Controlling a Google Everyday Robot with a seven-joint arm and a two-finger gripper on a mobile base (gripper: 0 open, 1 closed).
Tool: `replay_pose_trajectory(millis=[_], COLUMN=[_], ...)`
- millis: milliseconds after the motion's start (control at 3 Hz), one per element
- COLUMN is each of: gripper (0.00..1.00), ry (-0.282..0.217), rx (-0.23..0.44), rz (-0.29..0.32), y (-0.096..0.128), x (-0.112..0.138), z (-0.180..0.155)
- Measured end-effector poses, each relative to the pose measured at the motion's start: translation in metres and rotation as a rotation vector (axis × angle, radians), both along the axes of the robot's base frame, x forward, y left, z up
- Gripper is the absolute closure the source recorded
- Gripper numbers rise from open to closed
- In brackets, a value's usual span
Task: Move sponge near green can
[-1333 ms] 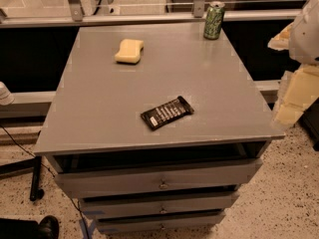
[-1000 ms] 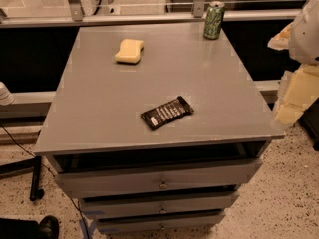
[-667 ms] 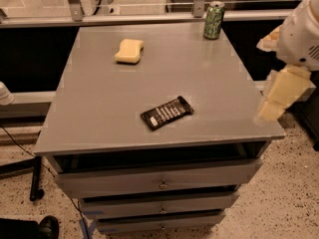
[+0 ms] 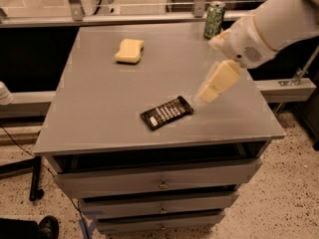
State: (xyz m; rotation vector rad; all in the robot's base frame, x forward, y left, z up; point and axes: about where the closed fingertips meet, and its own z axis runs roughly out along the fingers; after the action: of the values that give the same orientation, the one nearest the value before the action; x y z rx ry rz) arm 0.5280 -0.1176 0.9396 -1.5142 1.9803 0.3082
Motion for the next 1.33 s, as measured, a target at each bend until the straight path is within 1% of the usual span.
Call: replay_pose_trajectory(millis=[333, 667, 1000, 1333], gripper=[0.0, 0.0, 0.0, 0.0], ry=[-0.054, -0.081, -0.081, -0.099], rx=[0.146, 0.161, 0.161, 0.196], rz=[0.013, -0.001, -0.001, -0.036], y=[0.041, 0.045, 0.045, 0.049], x=[0.037, 0.044, 0.044, 0.054], z=[-0.009, -0.004, -0.004, -0.011])
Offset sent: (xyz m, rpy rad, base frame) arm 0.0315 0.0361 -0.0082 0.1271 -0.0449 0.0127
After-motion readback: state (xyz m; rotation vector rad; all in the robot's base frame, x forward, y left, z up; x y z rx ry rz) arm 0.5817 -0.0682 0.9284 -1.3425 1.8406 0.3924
